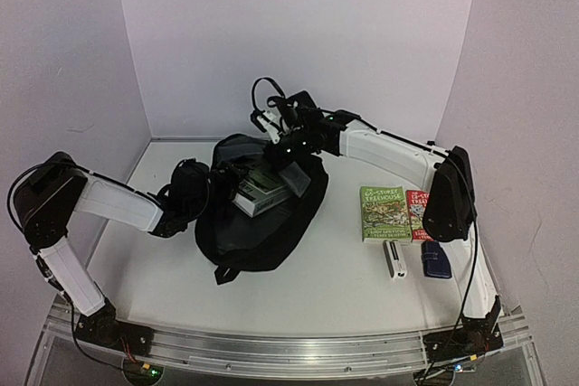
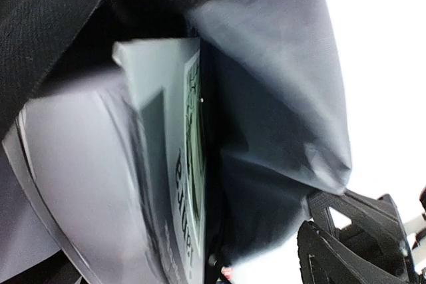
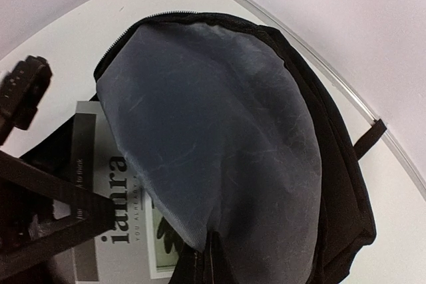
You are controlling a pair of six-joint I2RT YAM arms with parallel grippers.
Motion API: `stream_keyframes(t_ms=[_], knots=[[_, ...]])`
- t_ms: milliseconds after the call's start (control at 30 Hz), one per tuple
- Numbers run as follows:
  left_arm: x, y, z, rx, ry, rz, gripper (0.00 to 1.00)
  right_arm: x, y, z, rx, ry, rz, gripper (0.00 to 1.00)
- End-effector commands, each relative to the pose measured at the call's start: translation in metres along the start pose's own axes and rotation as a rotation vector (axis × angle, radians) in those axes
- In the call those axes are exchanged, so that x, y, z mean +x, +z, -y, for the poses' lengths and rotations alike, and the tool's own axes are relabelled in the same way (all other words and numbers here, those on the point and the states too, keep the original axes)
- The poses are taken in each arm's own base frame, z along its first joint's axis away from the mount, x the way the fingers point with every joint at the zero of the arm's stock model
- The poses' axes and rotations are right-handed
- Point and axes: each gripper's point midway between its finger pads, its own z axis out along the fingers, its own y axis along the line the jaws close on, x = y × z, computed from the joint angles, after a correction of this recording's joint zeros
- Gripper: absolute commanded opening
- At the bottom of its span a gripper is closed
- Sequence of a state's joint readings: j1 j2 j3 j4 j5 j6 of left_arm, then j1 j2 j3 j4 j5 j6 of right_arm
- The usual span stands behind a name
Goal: Pack the student bag
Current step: Place the book in the student bag.
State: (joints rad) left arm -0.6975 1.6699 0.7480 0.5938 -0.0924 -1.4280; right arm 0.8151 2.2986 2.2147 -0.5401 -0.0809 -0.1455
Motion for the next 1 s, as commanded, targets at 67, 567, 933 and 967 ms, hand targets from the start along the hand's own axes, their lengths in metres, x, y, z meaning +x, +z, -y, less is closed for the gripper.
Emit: stream_keyframes(t_ms=[67, 567, 933, 967], knots=[[0.009, 0.007, -0.001, -0.075, 0.060, -0.054, 0.67, -0.033, -0.014, 0.003, -0.037, 0.032, 0.109, 0.00], [-0.006, 0.028, -0.007, 0.205, -0.113, 0.108, 0.14, -0.040, -0.032, -0.031, -0.146, 0.167, 0.115, 0.00], [0.003, 0.044, -0.029, 0.180, -0.191, 0.173, 0.24, -0.026, -0.019, -0.046, -0.190, 0.251, 0.069, 0.00], [0.006, 0.048, -0.033, 0.171, -0.201, 0.161, 0.32, -0.021, -0.014, -0.045, -0.181, 0.247, 0.059, 0.00]])
